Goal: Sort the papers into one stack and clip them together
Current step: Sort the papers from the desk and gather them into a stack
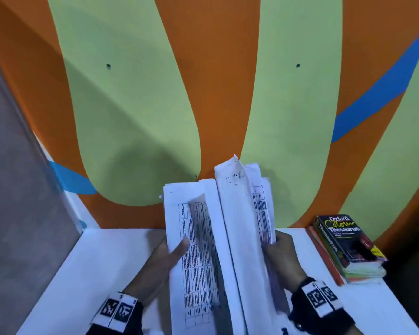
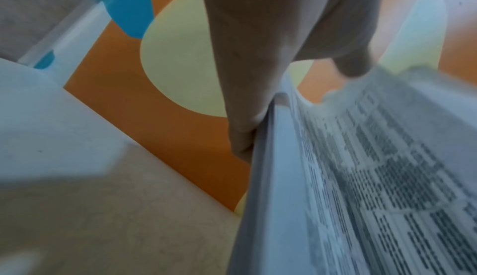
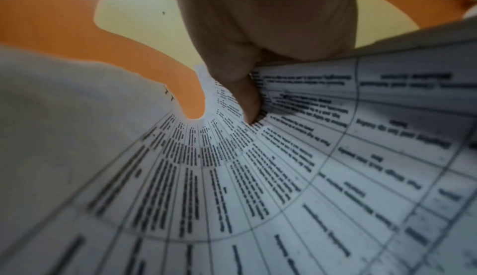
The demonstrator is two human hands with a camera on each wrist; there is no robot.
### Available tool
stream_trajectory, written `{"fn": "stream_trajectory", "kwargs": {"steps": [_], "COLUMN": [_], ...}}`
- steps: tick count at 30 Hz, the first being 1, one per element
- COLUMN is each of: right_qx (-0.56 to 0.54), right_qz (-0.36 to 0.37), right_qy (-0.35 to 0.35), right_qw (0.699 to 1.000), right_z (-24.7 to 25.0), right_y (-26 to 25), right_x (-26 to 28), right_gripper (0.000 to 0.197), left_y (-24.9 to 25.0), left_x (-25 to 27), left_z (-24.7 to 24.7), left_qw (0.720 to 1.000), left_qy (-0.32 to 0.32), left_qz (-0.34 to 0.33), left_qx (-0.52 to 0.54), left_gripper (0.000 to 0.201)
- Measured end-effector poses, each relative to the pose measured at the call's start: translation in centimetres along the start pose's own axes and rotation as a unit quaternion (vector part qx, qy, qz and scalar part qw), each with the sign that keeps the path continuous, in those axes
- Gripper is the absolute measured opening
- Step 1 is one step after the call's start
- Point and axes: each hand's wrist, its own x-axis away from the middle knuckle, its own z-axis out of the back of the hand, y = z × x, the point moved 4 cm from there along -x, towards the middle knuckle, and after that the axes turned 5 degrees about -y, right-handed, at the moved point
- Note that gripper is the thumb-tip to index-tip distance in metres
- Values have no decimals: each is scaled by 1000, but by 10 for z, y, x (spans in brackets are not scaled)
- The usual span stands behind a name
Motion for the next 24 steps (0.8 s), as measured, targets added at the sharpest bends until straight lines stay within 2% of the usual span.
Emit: {"fn": "stream_trajectory", "kwargs": {"steps": [1, 2, 4, 6, 9, 11, 12, 13, 15, 16, 18, 19, 20, 22, 23, 24], "right_qx": [42, 31, 27, 10, 7, 29, 32, 24, -28, -79, -164, -192, -214, -223, -199, -170], "right_qz": [26, 30, 5, 5, 58, 104, 121, 136, 152, 142, 96, 72, 55, 13, -5, -27], "right_qy": [21, 34, 22, 8, 23, 51, 58, 60, 48, 37, -28, -73, -108, -99, -92, -90], "right_qw": [999, 998, 999, 1000, 998, 993, 990, 989, 987, 986, 981, 976, 969, 970, 976, 981], "right_z": [5, 3, 6, 21, 43, 65, 78, 84, 93, 95, 83, 70, 56, 38, 31, 21], "right_y": [-2, -8, -6, -13, -35, -56, -66, -79, -96, -97, -93, -89, -84, -69, -58, -46], "right_x": [-1, -3, 6, 8, 9, 16, 16, 21, 25, 25, 25, 27, 26, 20, 15, 11], "right_gripper": [18, 22, 65, 75, 66, 41, 36, 42, 69, 81, 92, 87, 68, 4, 19, 26], "left_y": [0, -2, 1, 4, 10, 13, 13, 12, 10, 9, 8, 8, 8, 8, 8, 9], "left_x": [-2, -6, -8, -9, -6, -5, -6, -8, -11, -12, -15, -16, -17, -20, -21, -21], "left_z": [-3, -5, -6, -4, -2, 2, 5, 8, 12, 12, 9, 6, 2, -3, -4, -5], "left_qw": [1000, 999, 995, 990, 981, 974, 969, 965, 959, 957, 956, 956, 956, 955, 954, 954], "left_qy": [13, 33, 72, 95, 110, 109, 114, 123, 149, 158, 165, 162, 159, 155, 153, 149], "left_qz": [-13, -28, -56, -80, -115, -130, -139, -148, -158, -158, -156, -157, -158, -160, -161, -161], "left_qx": [-12, -23, -46, -66, -113, -151, -168, -180, -184, -184, -184, -185, -188, -196, -202, -205], "left_gripper": [60, 48, 27, 24, 24, 30, 32, 35, 40, 41, 39, 38, 38, 38, 37, 37]}}
